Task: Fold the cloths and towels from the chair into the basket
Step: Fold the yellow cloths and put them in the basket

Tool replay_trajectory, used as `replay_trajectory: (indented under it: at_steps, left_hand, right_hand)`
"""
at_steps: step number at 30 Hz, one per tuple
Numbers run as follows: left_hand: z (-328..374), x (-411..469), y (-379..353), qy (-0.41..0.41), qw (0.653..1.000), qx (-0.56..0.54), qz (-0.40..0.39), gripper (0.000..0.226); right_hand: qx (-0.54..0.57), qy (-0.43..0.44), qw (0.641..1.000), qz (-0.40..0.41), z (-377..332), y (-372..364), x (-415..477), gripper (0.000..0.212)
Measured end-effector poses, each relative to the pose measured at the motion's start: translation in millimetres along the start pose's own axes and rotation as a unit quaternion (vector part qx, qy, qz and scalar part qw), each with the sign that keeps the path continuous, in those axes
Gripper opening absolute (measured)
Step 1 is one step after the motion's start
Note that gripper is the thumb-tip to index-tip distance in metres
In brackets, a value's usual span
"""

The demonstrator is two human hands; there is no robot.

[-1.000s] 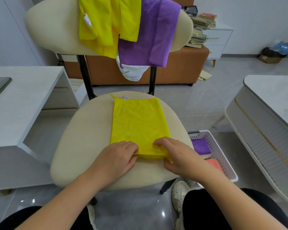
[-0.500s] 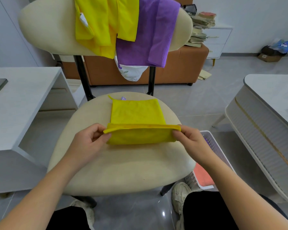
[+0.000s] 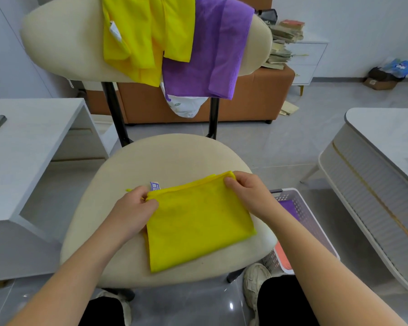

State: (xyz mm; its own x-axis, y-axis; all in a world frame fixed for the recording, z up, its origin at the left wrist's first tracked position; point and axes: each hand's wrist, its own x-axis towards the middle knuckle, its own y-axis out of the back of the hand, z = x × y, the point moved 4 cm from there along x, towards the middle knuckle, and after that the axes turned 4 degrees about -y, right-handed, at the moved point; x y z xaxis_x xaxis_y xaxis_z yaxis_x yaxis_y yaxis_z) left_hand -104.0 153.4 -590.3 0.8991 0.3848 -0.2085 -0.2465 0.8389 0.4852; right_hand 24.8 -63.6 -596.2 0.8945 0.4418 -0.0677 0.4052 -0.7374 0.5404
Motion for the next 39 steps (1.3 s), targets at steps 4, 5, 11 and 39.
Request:
replay_trajectory:
  at_steps: [4, 5, 11, 39]
  left_hand:
    - [-3, 8, 0, 0.038, 0.999, 0.029, 0.021, 0.028]
    - [-4, 10, -1, 0.037, 0.998, 0.038, 0.029, 0.019]
    - [-9, 18, 3, -0.005, 0.983, 0.129, 0.127, 0.006]
    - [9, 44, -72, -0.266, 0.85, 0.44, -0.118, 0.09]
  right_hand:
    - [-0.125, -0.002, 0.992, 0.017, -4, -12, 11, 0.027]
    - [-0.149, 0.002, 0.989, 0.024, -6, -14, 12, 0.026]
    - [-0.23, 0.011, 0.971, 0.068, -12, -24, 17, 0.019]
    - [0.011, -0.255, 0.94, -0.224, 1, 7, -8, 0.044]
